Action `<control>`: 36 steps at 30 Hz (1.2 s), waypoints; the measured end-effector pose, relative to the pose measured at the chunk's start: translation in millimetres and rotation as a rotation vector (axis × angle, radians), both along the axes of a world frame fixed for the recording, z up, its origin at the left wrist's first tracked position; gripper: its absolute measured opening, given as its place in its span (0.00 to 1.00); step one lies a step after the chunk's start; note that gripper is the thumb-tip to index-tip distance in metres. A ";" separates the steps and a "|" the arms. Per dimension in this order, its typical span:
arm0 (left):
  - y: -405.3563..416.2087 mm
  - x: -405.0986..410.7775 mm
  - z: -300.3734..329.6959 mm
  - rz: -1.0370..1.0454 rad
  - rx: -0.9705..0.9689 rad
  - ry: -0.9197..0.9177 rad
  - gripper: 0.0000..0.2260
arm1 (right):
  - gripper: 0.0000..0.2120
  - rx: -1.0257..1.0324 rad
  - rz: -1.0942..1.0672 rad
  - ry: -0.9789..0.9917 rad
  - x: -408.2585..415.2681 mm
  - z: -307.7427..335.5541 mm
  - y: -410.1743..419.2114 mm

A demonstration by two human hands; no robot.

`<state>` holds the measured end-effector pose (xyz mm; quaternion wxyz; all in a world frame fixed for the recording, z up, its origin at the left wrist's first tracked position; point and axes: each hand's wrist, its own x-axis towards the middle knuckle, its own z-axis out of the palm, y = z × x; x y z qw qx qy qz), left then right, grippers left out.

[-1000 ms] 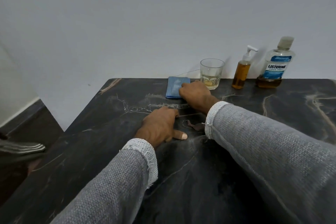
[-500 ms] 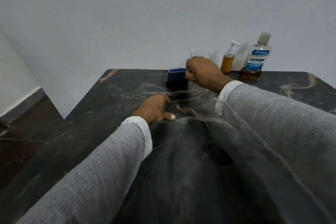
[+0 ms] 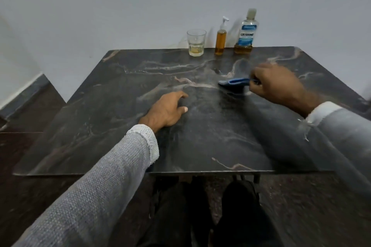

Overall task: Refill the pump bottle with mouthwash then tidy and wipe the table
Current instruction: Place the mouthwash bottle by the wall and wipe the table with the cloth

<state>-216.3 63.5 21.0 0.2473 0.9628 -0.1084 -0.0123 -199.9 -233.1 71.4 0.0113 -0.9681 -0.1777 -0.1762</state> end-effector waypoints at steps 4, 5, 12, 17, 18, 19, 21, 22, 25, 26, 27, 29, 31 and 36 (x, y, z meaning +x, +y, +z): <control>-16.1 -21.8 -1.1 -0.031 0.007 -0.002 0.20 | 0.06 -0.064 -0.035 0.050 -48.9 -18.9 -21.7; -20.5 -25.3 -1.2 -0.038 0.007 0.003 0.21 | 0.06 -0.075 -0.031 0.092 -56.3 -22.3 -25.0; -27.9 -31.2 -1.8 -0.052 0.070 0.048 0.23 | 0.16 0.219 -0.090 0.132 -53.4 -44.6 -22.6; -28.2 -30.1 -2.2 -0.067 0.117 0.039 0.23 | 0.26 0.195 -0.182 0.281 -20.9 -69.5 7.8; -27.3 -30.0 -3.0 -0.070 0.117 0.033 0.22 | 0.27 0.168 -0.198 0.322 -15.2 -76.5 13.7; -25.8 -29.5 -3.5 -0.073 0.117 0.029 0.21 | 0.27 0.150 -0.218 0.342 -9.6 -82.5 19.3; -22.3 -28.5 -3.6 -0.085 0.119 0.024 0.20 | 0.28 0.141 -0.262 0.362 2.2 -87.2 29.6; -20.5 -27.6 -3.4 -0.094 0.122 0.027 0.19 | 0.28 0.132 -0.274 0.383 8.4 -86.9 35.5; -17.4 -23.8 -1.4 -0.122 0.147 0.042 0.19 | 0.28 0.098 -0.249 0.438 27.2 -83.3 56.6; -16.5 -22.4 -0.5 -0.131 0.154 0.048 0.19 | 0.28 0.098 -0.233 0.441 31.4 -83.2 64.7; -15.0 -20.7 0.1 -0.138 0.154 0.055 0.19 | 0.28 0.098 -0.217 0.440 34.7 -84.2 73.2; -11.1 -18.0 1.2 -0.153 0.140 0.071 0.19 | 0.28 0.090 -0.188 0.436 37.1 -86.3 85.4; -6.6 -16.0 2.7 -0.177 0.111 0.095 0.19 | 0.28 0.071 -0.154 0.437 33.9 -87.1 88.5; 4.9 -12.2 5.3 -0.214 -0.023 0.079 0.17 | 0.28 0.019 -0.010 0.398 4.0 -88.3 71.8</control>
